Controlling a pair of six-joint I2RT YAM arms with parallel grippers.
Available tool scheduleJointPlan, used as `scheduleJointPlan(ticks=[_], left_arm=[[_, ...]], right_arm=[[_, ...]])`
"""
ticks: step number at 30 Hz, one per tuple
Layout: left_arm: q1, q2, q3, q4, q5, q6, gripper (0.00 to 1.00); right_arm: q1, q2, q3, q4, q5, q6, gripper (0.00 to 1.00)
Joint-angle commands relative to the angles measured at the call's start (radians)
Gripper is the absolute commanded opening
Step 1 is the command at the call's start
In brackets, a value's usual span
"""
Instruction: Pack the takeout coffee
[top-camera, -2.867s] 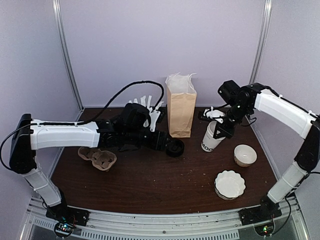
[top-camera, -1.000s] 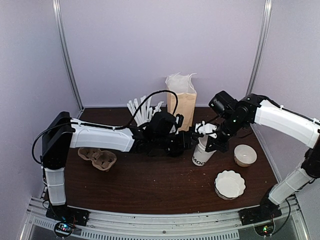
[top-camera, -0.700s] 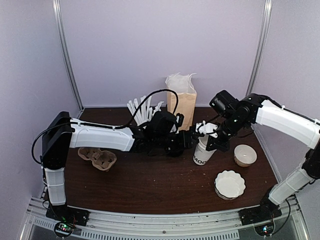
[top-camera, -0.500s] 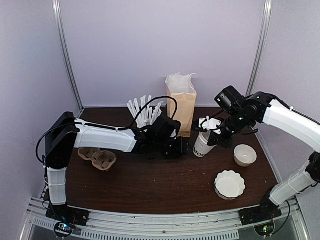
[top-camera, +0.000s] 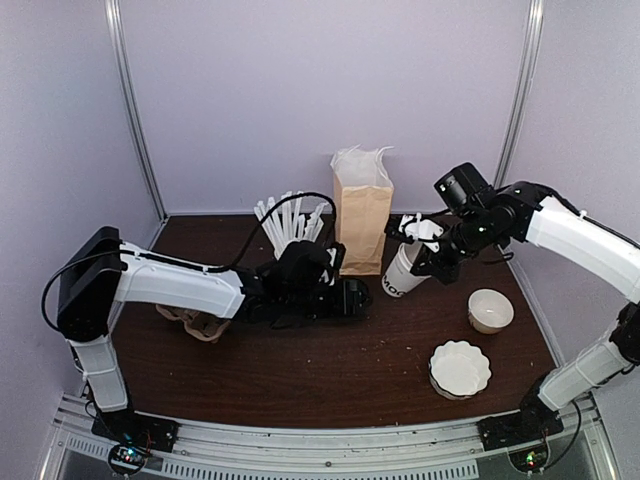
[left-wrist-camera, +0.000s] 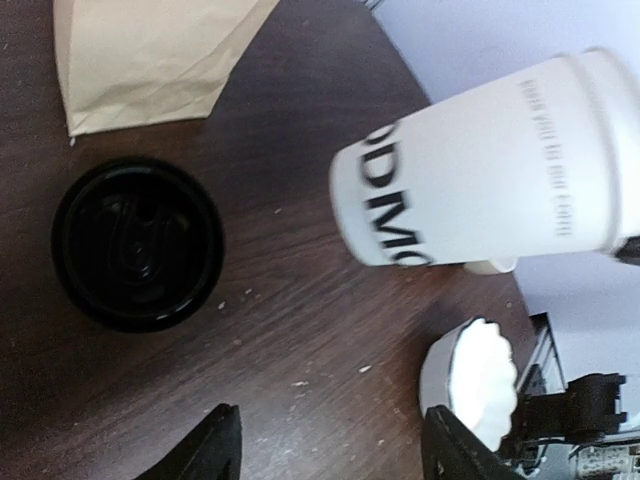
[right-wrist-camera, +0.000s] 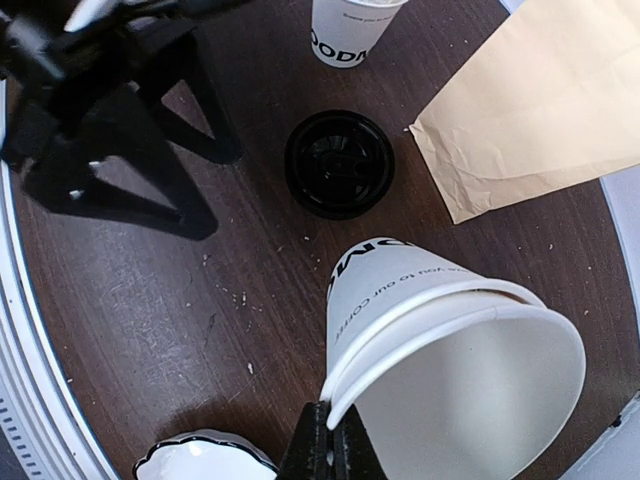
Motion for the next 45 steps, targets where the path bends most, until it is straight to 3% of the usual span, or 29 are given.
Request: scheduleJointPlan(ticks=[1,3,6,24,32,38,45], left_arm=[[-0.013,-0.051,-0.016,0.294,0.006,0.031,0.66],[-0.021,-0.033,0.009,0.329,0.038,0.03,0.73],[-0.029,0.002,0.052,0.346,0.055,0.017,0.74],[-0.029,0.089,0.139,0.302,0.039,-0.059,0.5],[-0.025,0.139,0.19,0.263,0.04,-0.074,0.47],[-0.023,0.178,0.248,0.09,0.024,-0.102,0.43],[-0.005,0.193,0.206,0.043,0.024,-0.14,0.4]], right_arm=[[-0.014,0.026,-0.026,0.064,-0.055,0.084,0.0],[-0.014,0.026,-0.032,0.073,-0.052,0.099,0.0],[-0.014,0.018,-0.043,0.084,-0.064,0.108,0.0],[-0.014,-0.007,-0.052,0.081,-0.124,0.12,0.0],[-0.008,-0.025,-0.077,0.066,-0.184,0.073,0.0],[-0.009,-0.07,-0.062,0.079,-0.139,0.083,0.0],[-0.015,-0.053,0.011,0.022,-0.128,0.062,0.0]])
